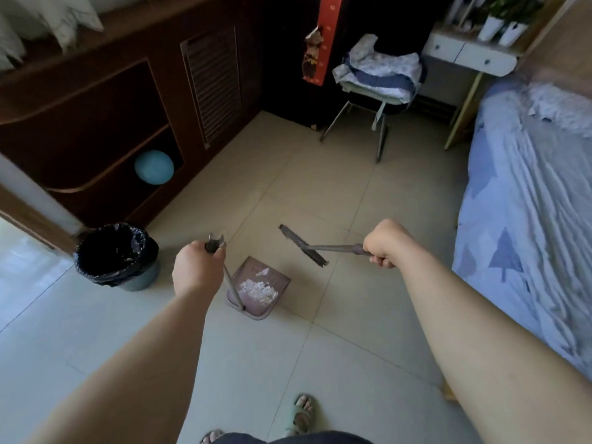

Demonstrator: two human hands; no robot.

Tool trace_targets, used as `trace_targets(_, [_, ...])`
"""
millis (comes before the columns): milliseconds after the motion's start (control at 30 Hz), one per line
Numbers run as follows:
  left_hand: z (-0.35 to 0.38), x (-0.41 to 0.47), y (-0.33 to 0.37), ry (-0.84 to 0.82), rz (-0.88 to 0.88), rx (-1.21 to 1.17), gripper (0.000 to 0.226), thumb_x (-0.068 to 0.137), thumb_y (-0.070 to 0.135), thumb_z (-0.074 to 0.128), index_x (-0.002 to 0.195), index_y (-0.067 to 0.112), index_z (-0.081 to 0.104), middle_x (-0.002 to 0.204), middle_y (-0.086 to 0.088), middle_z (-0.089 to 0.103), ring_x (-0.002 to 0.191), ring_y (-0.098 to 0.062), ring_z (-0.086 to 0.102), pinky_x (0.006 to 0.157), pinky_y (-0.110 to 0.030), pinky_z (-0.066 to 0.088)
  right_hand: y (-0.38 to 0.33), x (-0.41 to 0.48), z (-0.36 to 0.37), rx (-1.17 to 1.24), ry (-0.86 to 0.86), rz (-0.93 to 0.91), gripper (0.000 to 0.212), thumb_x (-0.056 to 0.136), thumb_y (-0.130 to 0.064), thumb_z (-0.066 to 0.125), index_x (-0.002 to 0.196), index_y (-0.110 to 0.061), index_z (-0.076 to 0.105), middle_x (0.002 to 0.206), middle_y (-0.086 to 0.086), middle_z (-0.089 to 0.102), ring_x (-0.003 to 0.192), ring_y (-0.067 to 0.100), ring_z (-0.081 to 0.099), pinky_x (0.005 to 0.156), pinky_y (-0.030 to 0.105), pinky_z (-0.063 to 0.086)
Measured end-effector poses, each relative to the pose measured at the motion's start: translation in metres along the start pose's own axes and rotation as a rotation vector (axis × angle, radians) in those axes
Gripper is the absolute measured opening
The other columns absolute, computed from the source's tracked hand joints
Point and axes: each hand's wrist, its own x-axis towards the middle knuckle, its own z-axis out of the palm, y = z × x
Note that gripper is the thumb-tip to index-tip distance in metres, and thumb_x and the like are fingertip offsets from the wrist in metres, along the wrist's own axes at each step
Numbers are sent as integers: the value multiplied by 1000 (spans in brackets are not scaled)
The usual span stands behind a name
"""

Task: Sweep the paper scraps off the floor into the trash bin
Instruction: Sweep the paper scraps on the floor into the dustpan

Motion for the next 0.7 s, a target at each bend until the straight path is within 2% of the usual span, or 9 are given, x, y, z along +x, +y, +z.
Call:
trace_targets(133, [24, -3, 26, -12, 15, -8, 33, 89, 38, 58, 84, 7, 67, 74, -10, 62, 70, -30, 57, 56, -28, 34, 38, 32, -15, 105, 27, 69, 15, 86, -5, 55, 72, -4, 57, 50, 10, 52, 26, 13, 38, 33, 12, 29])
trace_targets(333, [55, -10, 66, -65, 58, -10, 27, 89, 34, 58, 87, 9, 68, 78, -11, 66, 73, -33, 62, 63, -32, 49, 90, 69, -28, 243, 85, 171, 13, 84, -1, 52, 73, -3, 58, 51, 11, 53, 34, 16, 43, 33, 13, 31])
trace_targets(433, [67, -9, 82, -87, 84, 8, 26, 89, 33, 58, 88, 10, 69, 79, -11, 66, 74, -33, 62, 64, -32, 48, 111, 85, -25, 311, 95, 230, 14, 84, 0, 46, 73, -2, 55, 55, 12, 53, 40, 17, 45, 37, 15, 32])
trace_targets(533, [75, -4, 92, -105, 104, 34, 27, 90, 34, 58, 88, 10, 69, 78, -11, 66, 74, -33, 62, 63, -31, 47, 123, 97, -17, 346, 68, 286, 15, 84, 0, 49, 70, -3, 52, 54, 10, 51, 40, 17, 43, 38, 16, 31])
trace_targets(700, [88, 11, 110, -145, 117, 68, 28, 90, 35, 59, 86, 9, 68, 76, -11, 65, 73, -33, 62, 68, -36, 55, 125, 112, -13, 376, 34, 340, 20, 83, 1, 51, 64, -5, 47, 50, 9, 48, 40, 17, 41, 38, 18, 29])
